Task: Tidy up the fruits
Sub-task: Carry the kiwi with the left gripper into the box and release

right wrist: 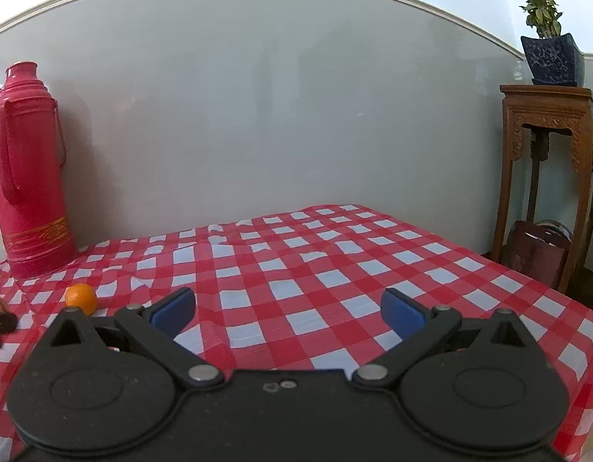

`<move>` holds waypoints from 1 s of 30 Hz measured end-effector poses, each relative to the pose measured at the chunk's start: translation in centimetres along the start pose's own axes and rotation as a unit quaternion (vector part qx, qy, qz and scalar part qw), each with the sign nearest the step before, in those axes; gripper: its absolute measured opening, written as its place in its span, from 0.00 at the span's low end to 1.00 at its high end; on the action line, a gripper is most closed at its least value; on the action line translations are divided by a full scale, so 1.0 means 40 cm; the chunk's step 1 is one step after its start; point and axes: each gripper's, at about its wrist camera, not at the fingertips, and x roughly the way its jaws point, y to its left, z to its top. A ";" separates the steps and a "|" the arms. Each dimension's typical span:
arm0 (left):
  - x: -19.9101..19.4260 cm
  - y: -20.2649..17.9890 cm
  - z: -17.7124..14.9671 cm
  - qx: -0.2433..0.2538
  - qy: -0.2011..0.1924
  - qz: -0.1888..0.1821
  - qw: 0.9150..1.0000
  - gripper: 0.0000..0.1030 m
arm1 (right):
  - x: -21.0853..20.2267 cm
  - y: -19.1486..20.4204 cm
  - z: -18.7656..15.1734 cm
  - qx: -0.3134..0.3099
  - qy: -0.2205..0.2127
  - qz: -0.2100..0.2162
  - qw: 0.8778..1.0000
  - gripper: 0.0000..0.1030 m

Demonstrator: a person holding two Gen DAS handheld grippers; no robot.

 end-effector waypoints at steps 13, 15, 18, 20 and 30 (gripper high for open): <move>-0.044 0.259 -0.028 -0.067 0.012 0.131 0.989 0.31 | -0.008 0.031 -0.005 -0.015 -0.001 0.017 1.000 0.95; -0.028 0.295 -0.040 -0.083 0.032 0.141 0.986 0.31 | -0.008 0.040 -0.008 -0.020 0.000 0.019 1.000 0.95; -0.005 0.331 -0.055 -0.102 0.056 0.143 0.983 0.31 | -0.009 0.052 -0.011 -0.028 0.000 0.022 0.999 0.95; 0.010 0.345 -0.063 -0.108 0.071 0.141 0.982 0.31 | -0.009 0.058 -0.013 -0.033 0.000 0.024 0.999 0.95; 0.006 0.365 -0.077 -0.149 0.099 0.140 0.974 0.62 | -0.010 0.079 -0.017 -0.044 -0.001 0.041 0.998 0.95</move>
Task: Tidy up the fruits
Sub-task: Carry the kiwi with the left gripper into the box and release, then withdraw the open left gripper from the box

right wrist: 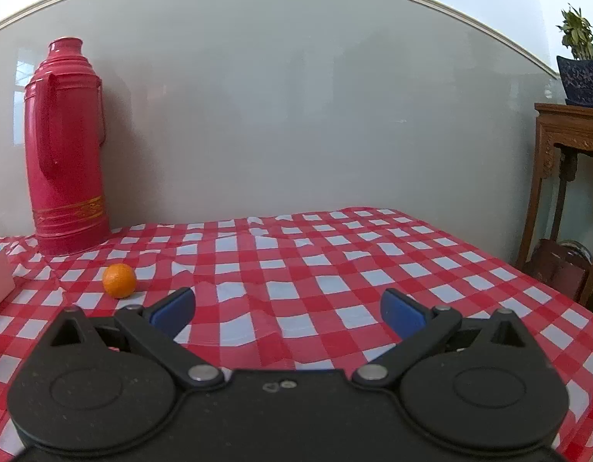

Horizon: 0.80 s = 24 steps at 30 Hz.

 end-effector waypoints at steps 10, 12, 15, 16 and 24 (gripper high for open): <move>-0.109 0.077 0.006 -0.022 -0.058 0.028 0.998 0.96 | -0.004 0.032 0.002 -0.005 -0.005 0.025 1.000 0.95; -0.127 0.101 0.001 -0.027 -0.066 0.039 0.997 1.00 | -0.006 0.046 0.002 -0.009 -0.006 0.032 0.999 0.95; -0.147 0.140 -0.017 -0.039 -0.076 0.062 0.994 1.00 | -0.009 0.068 0.000 -0.014 -0.006 0.045 0.999 0.95; -0.151 0.152 -0.024 -0.043 -0.077 0.068 0.994 1.00 | -0.009 0.077 -0.001 -0.017 -0.006 0.050 0.999 0.95; -0.173 0.250 -0.107 -0.054 -0.091 0.130 0.986 1.00 | -0.007 0.149 -0.006 -0.040 0.004 0.089 0.995 0.95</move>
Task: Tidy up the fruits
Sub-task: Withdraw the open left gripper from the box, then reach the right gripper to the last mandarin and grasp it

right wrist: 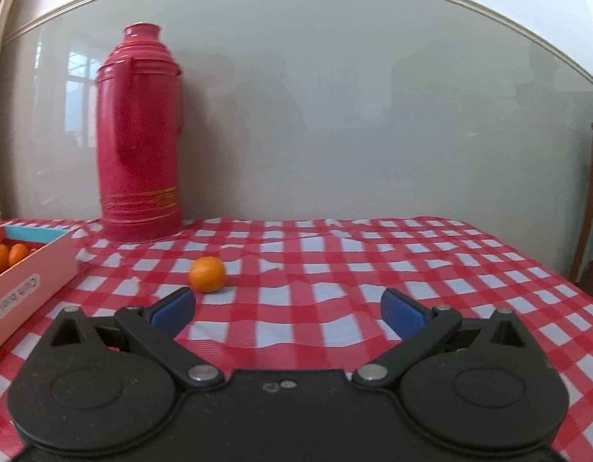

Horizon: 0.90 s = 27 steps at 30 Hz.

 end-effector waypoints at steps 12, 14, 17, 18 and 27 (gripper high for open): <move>-0.007 0.091 -0.045 -0.058 -0.021 0.045 0.997 1.00 | 0.049 0.059 0.018 -0.015 0.029 0.046 0.998 0.95; -0.001 0.102 -0.047 -0.062 -0.019 0.057 0.996 1.00 | 0.063 0.073 0.024 -0.020 0.033 0.046 0.998 0.94; 0.005 0.120 -0.049 -0.068 -0.022 0.070 0.995 1.00 | 0.085 0.093 0.033 -0.020 0.045 0.059 0.997 0.92; 0.005 0.126 -0.049 -0.069 -0.022 0.071 0.995 1.00 | 0.089 0.099 0.038 -0.022 0.049 0.059 0.997 0.92; 0.015 0.171 -0.056 -0.093 -0.022 0.111 0.989 1.00 | 0.193 0.142 0.082 -0.058 0.090 0.075 0.991 0.91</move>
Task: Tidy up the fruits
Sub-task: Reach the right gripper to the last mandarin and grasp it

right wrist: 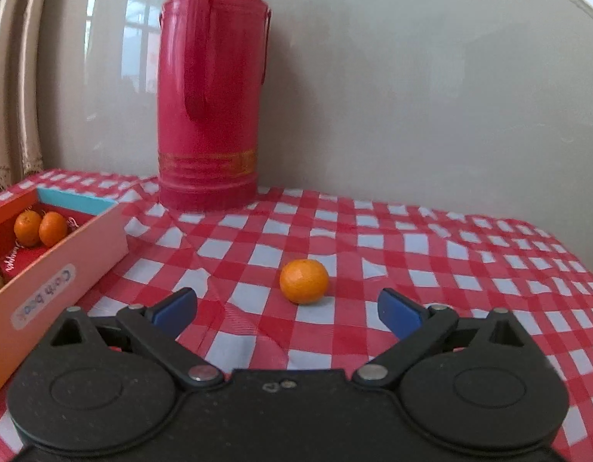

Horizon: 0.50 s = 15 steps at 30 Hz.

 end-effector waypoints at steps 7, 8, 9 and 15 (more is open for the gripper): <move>0.027 0.039 0.001 -0.024 0.013 0.011 1.000 1.00 | 0.082 -0.010 0.020 -0.002 0.038 -0.002 0.999 0.75; 0.031 0.042 0.001 -0.026 0.015 0.012 1.000 1.00 | 0.092 -0.013 0.024 0.002 0.044 -0.003 0.999 0.75; 0.033 0.043 0.001 -0.027 0.016 0.012 0.999 1.00 | 0.101 -0.014 0.027 0.004 0.049 -0.004 0.999 0.75; 0.032 0.053 -0.001 -0.029 0.014 0.018 0.999 1.00 | 0.150 -0.015 0.041 -0.009 0.068 -0.014 0.998 0.74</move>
